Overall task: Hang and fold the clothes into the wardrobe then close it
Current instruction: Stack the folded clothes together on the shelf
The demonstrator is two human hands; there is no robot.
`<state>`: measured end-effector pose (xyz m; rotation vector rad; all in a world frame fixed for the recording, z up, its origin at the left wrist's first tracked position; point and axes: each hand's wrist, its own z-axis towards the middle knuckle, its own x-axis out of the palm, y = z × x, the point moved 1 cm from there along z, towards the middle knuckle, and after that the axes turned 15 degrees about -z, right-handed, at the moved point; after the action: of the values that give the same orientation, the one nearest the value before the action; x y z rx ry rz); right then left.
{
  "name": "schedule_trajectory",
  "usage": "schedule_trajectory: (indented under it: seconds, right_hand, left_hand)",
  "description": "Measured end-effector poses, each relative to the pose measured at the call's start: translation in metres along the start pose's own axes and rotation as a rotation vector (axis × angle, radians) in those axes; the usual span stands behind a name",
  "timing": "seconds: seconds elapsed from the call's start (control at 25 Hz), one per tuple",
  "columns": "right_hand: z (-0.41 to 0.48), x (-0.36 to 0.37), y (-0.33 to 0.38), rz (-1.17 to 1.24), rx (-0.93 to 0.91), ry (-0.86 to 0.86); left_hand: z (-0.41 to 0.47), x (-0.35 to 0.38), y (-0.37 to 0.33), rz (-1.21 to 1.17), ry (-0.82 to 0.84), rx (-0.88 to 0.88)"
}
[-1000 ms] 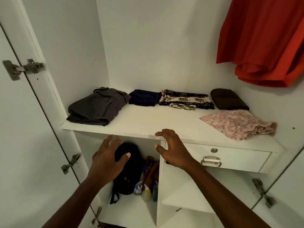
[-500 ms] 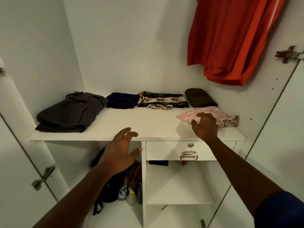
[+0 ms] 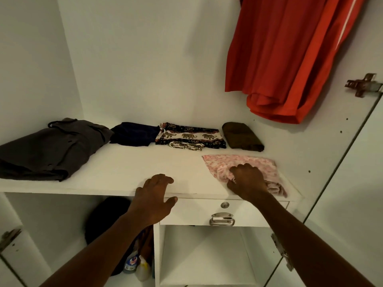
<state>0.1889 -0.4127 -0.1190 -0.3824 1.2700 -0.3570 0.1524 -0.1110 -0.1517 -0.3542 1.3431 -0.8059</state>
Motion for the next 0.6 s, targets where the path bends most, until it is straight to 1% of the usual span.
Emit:
schedule_trajectory:
  seconds: [0.12,0.24,0.32,0.44,0.48,0.52,0.56,0.6]
  right_hand:
    - [0.015,-0.016,0.034,0.189,0.003,-0.123]
    - [0.044,-0.039,0.039,0.338,0.011,-0.236]
    - [0.072,-0.056,0.027,0.539,0.098,-0.241]
    - [0.113,-0.065,-0.002,0.991,0.262,-0.154]
    - [0.125,-0.066,-0.010,1.090,0.303,-0.132]
    - [0.135,-0.068,-0.017,1.137,0.337,-0.117]
    - [0.146,-0.073,-0.024,1.134,0.351,-0.110]
    - [0.155,-0.080,-0.029,1.078,0.346,-0.112]
  left_hand:
    - [0.003,-0.017,0.019,-0.009,-0.079,-0.012]
    - [0.011,-0.034,0.034,-0.021,-0.064,0.011]
    - [0.026,-0.045,0.040,-0.051,-0.057,0.028]
    - [0.065,-0.055,0.044,-0.117,-0.009,0.080]
    - [0.082,-0.058,0.043,-0.152,0.024,0.094]
    - [0.099,-0.059,0.040,-0.207,0.065,0.095]
    - [0.117,-0.060,0.035,-0.309,0.102,0.067]
    - [0.132,-0.062,0.028,-0.473,0.136,0.004]
